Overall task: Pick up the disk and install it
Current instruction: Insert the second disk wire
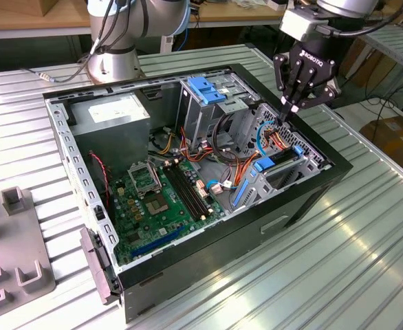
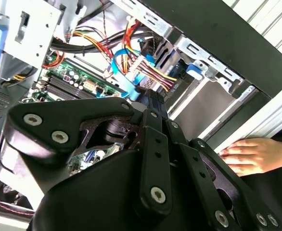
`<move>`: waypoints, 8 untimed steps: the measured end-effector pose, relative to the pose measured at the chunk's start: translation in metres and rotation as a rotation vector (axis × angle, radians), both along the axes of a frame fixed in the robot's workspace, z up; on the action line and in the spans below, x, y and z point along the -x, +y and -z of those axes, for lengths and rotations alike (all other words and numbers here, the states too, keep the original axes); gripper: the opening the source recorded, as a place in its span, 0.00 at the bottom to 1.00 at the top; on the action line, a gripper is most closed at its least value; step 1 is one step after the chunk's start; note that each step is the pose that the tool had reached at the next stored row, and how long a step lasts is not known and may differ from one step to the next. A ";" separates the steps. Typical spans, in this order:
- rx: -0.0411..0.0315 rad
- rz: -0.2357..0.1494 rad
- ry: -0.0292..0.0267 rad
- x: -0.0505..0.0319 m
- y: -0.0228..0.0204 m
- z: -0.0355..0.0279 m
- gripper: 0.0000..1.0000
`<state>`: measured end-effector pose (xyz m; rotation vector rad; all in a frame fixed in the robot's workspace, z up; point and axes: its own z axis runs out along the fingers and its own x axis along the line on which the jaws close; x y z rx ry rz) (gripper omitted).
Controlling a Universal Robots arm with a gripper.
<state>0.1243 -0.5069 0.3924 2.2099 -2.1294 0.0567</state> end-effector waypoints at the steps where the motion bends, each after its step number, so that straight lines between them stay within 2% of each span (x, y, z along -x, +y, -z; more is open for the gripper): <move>1: 0.0055 0.000 0.0003 0.0009 0.0019 0.0000 0.10; 2: 0.0160 0.000 0.0012 0.0025 0.0046 -0.0001 0.10; 4: 0.0422 0.000 0.0038 0.0046 0.0109 0.0001 0.10; 5: 0.0490 0.000 0.0038 0.0046 0.0166 0.0008 0.10; 6: 0.0498 0.000 0.0038 0.0046 0.0202 0.0021 0.10; 8: 0.0525 0.000 0.0038 0.0046 0.0209 0.0044 0.10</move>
